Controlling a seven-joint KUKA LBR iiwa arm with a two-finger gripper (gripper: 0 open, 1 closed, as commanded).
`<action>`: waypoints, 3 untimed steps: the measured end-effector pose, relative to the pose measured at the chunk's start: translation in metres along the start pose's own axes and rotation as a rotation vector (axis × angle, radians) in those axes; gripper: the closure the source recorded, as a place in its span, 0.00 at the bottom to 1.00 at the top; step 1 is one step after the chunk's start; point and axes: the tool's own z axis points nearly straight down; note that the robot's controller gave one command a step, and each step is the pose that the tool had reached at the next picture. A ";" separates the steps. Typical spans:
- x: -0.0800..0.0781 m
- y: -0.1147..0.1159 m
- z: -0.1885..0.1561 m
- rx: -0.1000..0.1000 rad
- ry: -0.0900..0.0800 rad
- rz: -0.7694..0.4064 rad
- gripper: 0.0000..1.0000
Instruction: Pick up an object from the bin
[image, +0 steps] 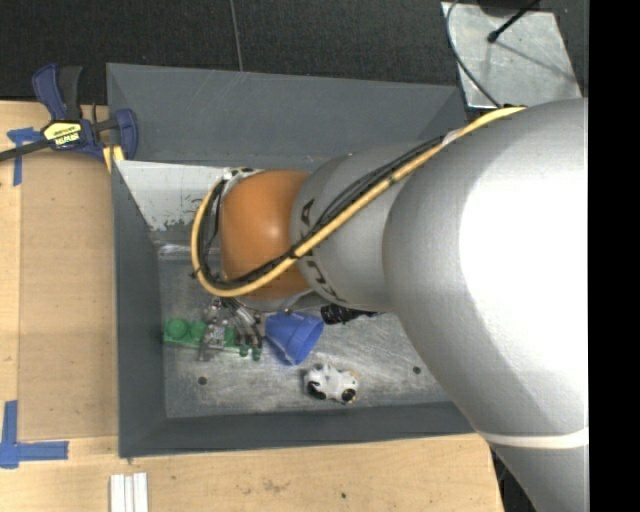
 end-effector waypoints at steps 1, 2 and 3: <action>0.001 0.000 -0.014 0.000 0.004 0.000 1.00; 0.001 0.001 -0.028 -0.001 0.003 -0.001 1.00; 0.001 0.001 -0.041 0.000 0.005 -0.001 1.00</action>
Offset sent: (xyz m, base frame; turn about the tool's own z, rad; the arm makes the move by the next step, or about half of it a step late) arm -0.0001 0.0001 0.0145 0.0000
